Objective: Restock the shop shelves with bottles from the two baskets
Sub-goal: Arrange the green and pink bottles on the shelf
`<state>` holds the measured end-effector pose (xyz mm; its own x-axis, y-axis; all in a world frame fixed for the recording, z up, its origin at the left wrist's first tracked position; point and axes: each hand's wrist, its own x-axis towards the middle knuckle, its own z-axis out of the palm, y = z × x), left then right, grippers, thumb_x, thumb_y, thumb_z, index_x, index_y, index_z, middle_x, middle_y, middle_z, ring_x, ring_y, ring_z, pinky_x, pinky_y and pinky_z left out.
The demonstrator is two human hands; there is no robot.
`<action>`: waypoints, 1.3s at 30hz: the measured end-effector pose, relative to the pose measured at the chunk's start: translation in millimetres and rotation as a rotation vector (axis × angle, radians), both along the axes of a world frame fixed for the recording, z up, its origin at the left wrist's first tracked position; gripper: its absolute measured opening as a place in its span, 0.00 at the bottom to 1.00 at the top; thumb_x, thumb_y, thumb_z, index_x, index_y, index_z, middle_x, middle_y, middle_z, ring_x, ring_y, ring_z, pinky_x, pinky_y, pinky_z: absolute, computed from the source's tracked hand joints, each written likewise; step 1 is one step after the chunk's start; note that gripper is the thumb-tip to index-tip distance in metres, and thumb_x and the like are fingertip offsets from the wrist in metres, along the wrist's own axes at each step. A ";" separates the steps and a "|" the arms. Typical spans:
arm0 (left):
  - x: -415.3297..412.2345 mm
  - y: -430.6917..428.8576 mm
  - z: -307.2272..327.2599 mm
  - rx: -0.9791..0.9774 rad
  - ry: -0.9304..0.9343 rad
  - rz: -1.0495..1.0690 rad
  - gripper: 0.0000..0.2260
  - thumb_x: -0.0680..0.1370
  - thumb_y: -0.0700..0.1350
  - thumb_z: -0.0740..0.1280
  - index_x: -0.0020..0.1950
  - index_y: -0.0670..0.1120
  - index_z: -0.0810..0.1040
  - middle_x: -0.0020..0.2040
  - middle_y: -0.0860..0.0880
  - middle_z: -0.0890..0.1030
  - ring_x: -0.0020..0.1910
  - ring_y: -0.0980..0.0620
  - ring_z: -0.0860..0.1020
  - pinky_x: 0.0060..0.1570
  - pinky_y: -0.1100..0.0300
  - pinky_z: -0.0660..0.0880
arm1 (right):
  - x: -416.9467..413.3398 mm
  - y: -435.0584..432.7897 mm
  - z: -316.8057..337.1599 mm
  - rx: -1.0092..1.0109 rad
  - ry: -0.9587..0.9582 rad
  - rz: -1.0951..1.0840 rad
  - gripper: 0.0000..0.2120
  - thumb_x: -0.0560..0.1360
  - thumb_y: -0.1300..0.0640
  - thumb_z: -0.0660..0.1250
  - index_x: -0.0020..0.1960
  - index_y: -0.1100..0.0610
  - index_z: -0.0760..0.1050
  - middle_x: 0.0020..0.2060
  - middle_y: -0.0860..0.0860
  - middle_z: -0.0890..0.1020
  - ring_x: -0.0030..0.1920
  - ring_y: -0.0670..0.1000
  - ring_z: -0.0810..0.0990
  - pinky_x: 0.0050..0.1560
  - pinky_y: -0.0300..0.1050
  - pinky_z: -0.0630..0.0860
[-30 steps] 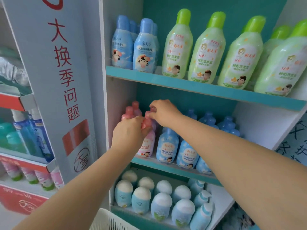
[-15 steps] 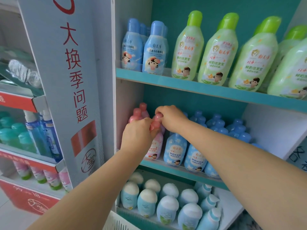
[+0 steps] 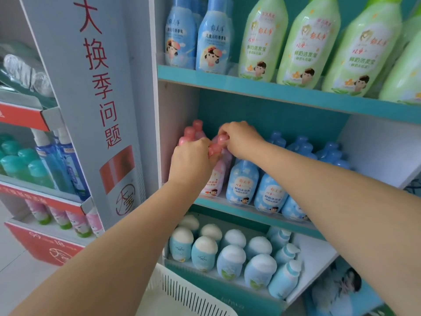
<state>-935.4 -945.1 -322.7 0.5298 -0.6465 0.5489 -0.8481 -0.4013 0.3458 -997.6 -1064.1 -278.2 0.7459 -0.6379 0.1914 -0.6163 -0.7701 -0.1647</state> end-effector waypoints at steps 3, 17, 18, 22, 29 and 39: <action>-2.5 0.3 -1.1 -0.022 0.011 0.000 0.17 0.78 0.56 0.59 0.53 0.45 0.80 0.60 0.41 0.76 0.50 0.43 0.75 0.39 0.58 0.62 | -3.3 5.6 0.2 -0.007 -0.030 0.016 0.13 0.74 0.62 0.62 0.57 0.54 0.78 0.50 0.51 0.81 0.51 0.55 0.78 0.53 0.48 0.75; -40.0 42.1 -46.4 -0.365 0.173 -0.226 0.14 0.76 0.49 0.68 0.59 0.44 0.77 0.50 0.48 0.83 0.41 0.49 0.82 0.48 0.54 0.78 | -151.1 71.0 -61.3 -0.177 -0.515 0.266 0.13 0.73 0.65 0.64 0.56 0.61 0.78 0.51 0.54 0.81 0.53 0.55 0.78 0.56 0.44 0.72; -47.9 46.2 -57.5 -0.363 0.160 -0.265 0.13 0.75 0.48 0.69 0.57 0.43 0.78 0.46 0.50 0.83 0.37 0.52 0.80 0.44 0.58 0.78 | -163.0 71.8 -72.9 -0.194 -0.492 0.281 0.12 0.73 0.65 0.64 0.55 0.61 0.79 0.50 0.54 0.81 0.52 0.54 0.77 0.55 0.43 0.72; -76.8 49.4 -108.3 -0.208 0.135 -0.465 0.12 0.74 0.52 0.68 0.50 0.44 0.81 0.40 0.54 0.80 0.32 0.59 0.76 0.37 0.64 0.76 | -206.7 73.0 -120.4 -0.161 -0.366 0.282 0.12 0.74 0.65 0.63 0.55 0.60 0.80 0.50 0.53 0.81 0.52 0.50 0.75 0.55 0.40 0.70; -92.1 19.3 -191.4 0.181 0.253 -0.428 0.13 0.73 0.48 0.70 0.57 0.46 0.80 0.51 0.47 0.80 0.49 0.45 0.77 0.48 0.54 0.75 | -245.2 54.4 -192.7 0.150 0.155 -0.010 0.20 0.80 0.57 0.59 0.71 0.52 0.65 0.68 0.48 0.68 0.68 0.50 0.65 0.67 0.40 0.62; -81.2 -26.5 -238.0 0.558 0.091 -0.417 0.21 0.77 0.44 0.65 0.70 0.50 0.68 0.68 0.48 0.69 0.64 0.45 0.68 0.60 0.52 0.71 | -184.8 2.9 -252.8 0.191 0.426 -0.099 0.22 0.76 0.58 0.64 0.68 0.54 0.64 0.63 0.54 0.68 0.62 0.57 0.69 0.54 0.53 0.73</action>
